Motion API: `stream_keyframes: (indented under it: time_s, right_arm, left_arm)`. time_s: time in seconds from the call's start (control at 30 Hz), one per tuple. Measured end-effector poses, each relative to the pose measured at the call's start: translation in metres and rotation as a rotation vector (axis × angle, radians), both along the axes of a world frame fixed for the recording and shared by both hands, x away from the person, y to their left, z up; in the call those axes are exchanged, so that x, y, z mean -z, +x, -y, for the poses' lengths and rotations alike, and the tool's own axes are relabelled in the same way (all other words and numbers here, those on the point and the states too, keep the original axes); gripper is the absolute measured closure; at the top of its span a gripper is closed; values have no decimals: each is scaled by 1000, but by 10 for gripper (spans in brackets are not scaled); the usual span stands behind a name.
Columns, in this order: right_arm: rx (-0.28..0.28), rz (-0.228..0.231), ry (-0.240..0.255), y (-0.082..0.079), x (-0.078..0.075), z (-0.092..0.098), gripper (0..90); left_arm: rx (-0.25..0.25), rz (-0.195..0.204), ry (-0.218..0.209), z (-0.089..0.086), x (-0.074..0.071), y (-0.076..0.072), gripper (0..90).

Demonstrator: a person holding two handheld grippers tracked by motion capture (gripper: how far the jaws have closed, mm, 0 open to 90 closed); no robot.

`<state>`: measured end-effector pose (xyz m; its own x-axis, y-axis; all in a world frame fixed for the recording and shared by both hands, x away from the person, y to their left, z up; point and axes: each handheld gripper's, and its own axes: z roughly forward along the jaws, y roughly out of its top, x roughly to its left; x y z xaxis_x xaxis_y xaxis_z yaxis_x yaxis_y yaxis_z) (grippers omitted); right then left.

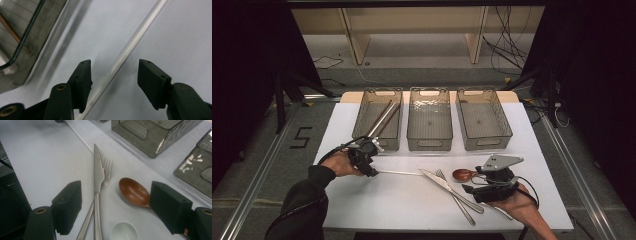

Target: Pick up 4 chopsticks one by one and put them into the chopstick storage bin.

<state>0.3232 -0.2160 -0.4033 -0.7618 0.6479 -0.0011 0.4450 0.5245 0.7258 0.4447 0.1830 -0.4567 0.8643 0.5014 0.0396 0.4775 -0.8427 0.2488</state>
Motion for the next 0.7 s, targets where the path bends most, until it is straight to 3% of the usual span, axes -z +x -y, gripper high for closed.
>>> stream_keyframes:
  time_s: [0.27,0.53,0.7]
  right_arm:
    - [-2,-2,0,0,0,0,273]
    - [-4,-3,0,0,0,-1,273]
    - [-3,-5,2,0,0,-1,275]
  left_arm:
    - [35,-19,38,3,2,1,581]
    - [57,-38,71,6,4,3,617]
    - [73,-52,69,7,4,1,691]
